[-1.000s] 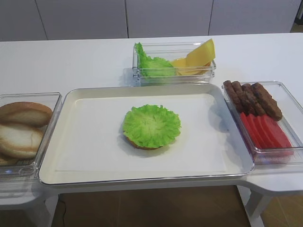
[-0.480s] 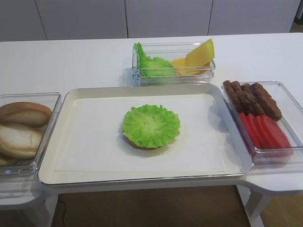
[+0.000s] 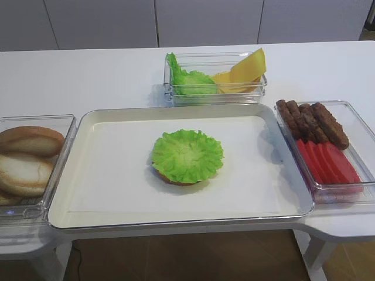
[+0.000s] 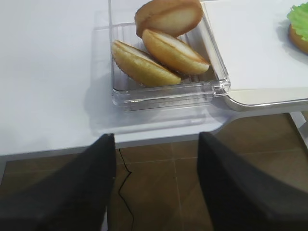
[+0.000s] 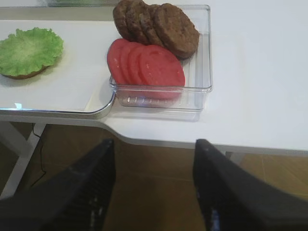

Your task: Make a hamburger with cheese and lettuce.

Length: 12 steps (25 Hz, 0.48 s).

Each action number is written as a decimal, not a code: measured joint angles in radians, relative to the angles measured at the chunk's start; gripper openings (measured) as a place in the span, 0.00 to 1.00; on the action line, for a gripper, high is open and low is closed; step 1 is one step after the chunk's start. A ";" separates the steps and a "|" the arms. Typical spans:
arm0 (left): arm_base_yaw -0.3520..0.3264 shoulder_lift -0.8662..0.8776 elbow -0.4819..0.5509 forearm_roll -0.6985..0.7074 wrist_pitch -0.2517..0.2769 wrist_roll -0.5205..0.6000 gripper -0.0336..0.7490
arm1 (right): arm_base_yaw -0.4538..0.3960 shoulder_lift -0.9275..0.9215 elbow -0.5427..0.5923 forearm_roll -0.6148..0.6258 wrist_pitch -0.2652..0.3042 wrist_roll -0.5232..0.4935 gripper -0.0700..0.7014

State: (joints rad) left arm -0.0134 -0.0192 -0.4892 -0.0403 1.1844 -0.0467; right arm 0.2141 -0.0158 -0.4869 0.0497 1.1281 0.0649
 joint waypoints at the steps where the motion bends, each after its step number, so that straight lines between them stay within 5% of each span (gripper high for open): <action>1: 0.000 0.000 0.000 0.000 0.000 0.000 0.56 | -0.022 0.000 0.000 0.000 0.000 0.002 0.60; 7: 0.000 0.000 0.000 0.000 0.000 0.000 0.56 | -0.159 -0.002 0.000 0.000 0.000 0.002 0.60; 12: 0.000 0.000 0.000 0.000 0.000 0.000 0.56 | -0.195 -0.002 0.000 0.000 0.000 0.002 0.60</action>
State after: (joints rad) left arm -0.0134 -0.0192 -0.4892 -0.0403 1.1844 -0.0467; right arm 0.0193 -0.0174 -0.4869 0.0497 1.1281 0.0669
